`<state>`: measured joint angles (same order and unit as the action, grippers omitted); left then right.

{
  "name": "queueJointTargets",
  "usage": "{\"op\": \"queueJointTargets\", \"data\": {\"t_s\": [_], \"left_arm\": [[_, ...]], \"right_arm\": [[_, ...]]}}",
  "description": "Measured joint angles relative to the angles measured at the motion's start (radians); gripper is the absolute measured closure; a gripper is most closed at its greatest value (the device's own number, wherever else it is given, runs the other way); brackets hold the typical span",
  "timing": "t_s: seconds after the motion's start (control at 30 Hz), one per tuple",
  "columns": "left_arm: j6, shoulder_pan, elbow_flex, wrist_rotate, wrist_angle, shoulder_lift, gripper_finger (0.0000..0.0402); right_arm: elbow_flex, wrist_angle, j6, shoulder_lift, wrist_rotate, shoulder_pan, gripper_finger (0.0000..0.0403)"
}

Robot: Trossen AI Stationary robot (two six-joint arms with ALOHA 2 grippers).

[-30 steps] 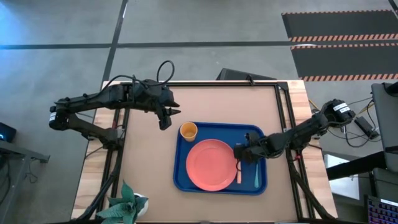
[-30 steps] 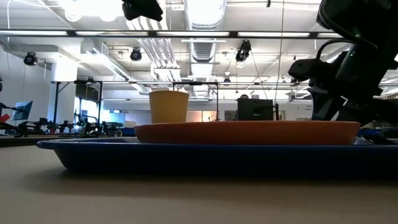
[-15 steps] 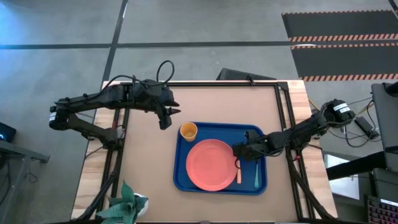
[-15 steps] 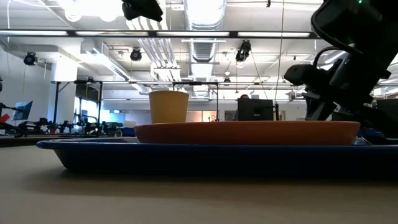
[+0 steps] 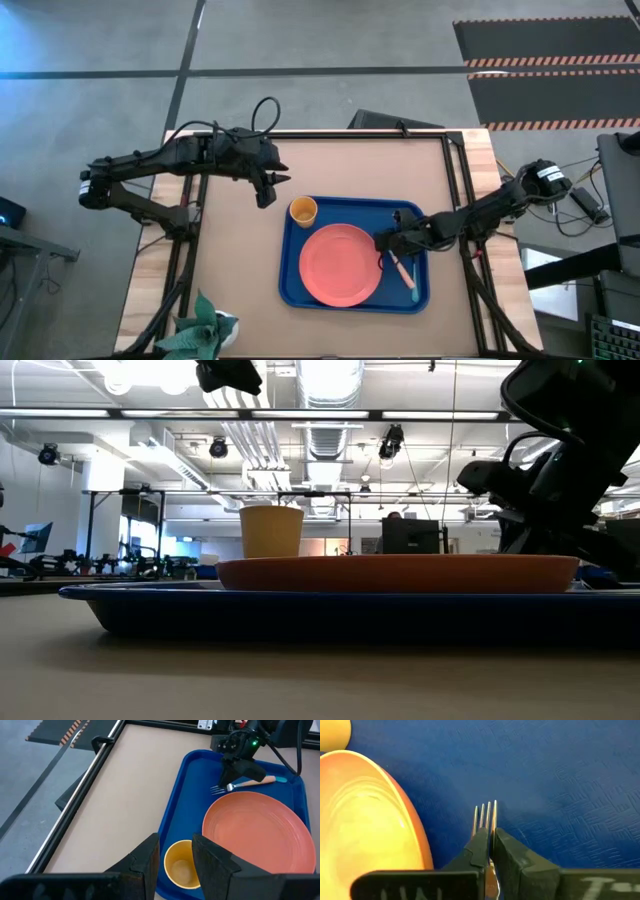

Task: Pick and place plate/cup/fork/spoon on tray
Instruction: Adjust the light orange fork on the blue tray

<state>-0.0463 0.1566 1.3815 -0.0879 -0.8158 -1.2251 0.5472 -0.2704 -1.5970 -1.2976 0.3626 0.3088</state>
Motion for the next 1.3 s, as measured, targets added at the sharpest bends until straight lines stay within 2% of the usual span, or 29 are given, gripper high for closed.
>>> {"op": "queueJointTargets", "data": {"t_s": [0.33,0.43,0.67,0.8,0.87,1.03,1.17,1.3], "left_arm": [[0.000,0.000,0.000,0.000,0.000,0.000,0.0303],[0.000,0.000,0.000,0.000,0.000,0.001,0.0303],[0.002,0.000,0.000,-0.026,0.000,0.001,0.0303],[0.002,0.000,0.000,-0.026,-0.002,0.001,0.0303],[0.002,0.000,0.000,-0.026,-0.003,0.001,0.0303],[0.009,0.000,0.000,-0.026,-0.004,0.001,0.0303],[0.015,0.000,0.000,-0.026,-0.004,0.001,0.0303],[0.034,0.000,0.000,-0.026,-0.004,0.001,0.0303]], "right_arm": [[0.043,-0.053,-0.026,0.000,0.004,0.001,0.0395],[0.111,-0.170,-0.034,-0.001,0.021,0.001,0.0395],[0.330,-0.564,-0.084,-0.022,0.030,0.001,0.0395],[0.442,-0.763,-0.147,-0.087,0.021,0.001,0.0395],[0.479,-0.825,-0.170,-0.134,-0.018,0.001,0.0395],[0.540,-0.843,-0.184,-0.289,-0.154,0.005,0.0395],[0.612,-0.852,-0.184,-0.388,-0.172,0.014,0.0395],[0.682,-0.888,-0.184,-0.424,-0.170,0.014,0.0395]]}}
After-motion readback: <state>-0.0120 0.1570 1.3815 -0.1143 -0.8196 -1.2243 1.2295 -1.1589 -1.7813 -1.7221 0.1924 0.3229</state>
